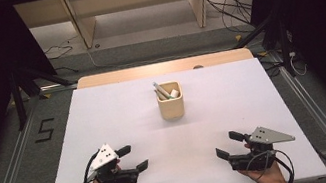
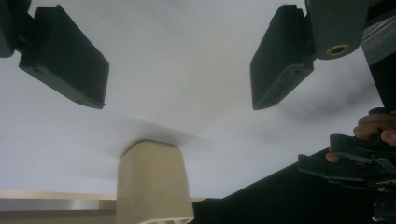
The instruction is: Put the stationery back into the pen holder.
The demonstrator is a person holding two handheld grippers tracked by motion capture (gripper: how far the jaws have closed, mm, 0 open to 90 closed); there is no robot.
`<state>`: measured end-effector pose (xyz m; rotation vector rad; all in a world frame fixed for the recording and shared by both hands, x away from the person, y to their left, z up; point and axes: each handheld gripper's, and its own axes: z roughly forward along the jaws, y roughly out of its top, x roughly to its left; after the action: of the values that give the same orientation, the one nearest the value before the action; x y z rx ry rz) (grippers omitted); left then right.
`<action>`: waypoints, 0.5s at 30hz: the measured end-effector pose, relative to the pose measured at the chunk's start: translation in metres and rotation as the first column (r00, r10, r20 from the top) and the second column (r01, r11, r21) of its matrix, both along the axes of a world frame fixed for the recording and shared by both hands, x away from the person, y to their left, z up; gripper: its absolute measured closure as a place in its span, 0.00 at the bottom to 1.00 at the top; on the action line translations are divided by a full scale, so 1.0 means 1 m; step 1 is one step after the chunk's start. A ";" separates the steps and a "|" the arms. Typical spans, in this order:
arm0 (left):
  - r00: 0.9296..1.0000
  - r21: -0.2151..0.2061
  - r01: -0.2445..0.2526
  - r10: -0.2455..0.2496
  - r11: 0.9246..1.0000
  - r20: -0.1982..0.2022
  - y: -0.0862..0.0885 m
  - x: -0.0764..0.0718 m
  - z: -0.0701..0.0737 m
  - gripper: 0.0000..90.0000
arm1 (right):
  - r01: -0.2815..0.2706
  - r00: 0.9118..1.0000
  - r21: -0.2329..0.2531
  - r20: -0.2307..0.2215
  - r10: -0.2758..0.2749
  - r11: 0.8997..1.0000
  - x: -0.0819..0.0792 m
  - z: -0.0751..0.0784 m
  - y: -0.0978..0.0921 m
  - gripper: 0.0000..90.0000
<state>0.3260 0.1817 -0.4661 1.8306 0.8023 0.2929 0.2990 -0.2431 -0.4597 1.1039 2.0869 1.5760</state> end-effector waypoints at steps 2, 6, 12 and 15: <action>1.000 0.001 0.001 -0.001 1.000 0.000 0.000 0.000 0.000 0.17 | 0.001 1.000 0.000 0.001 -0.001 1.000 0.000 0.000 0.000 0.22; 1.000 0.003 0.001 -0.001 1.000 0.000 -0.001 0.000 0.000 0.17 | 0.004 1.000 -0.003 0.000 -0.004 1.000 0.001 0.000 0.000 0.22; 1.000 0.004 0.002 -0.002 1.000 0.001 -0.001 0.000 0.000 0.17 | 0.004 1.000 -0.004 -0.001 -0.004 1.000 0.001 -0.001 0.000 0.22; 1.000 0.004 0.002 -0.002 1.000 0.001 -0.001 0.000 0.000 0.17 | 0.003 1.000 -0.004 -0.001 -0.003 1.000 0.001 0.000 0.000 0.22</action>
<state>0.3263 0.1809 -0.4666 1.8347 0.7999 0.2942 0.2998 -0.2433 -0.4602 1.1055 2.0873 1.5691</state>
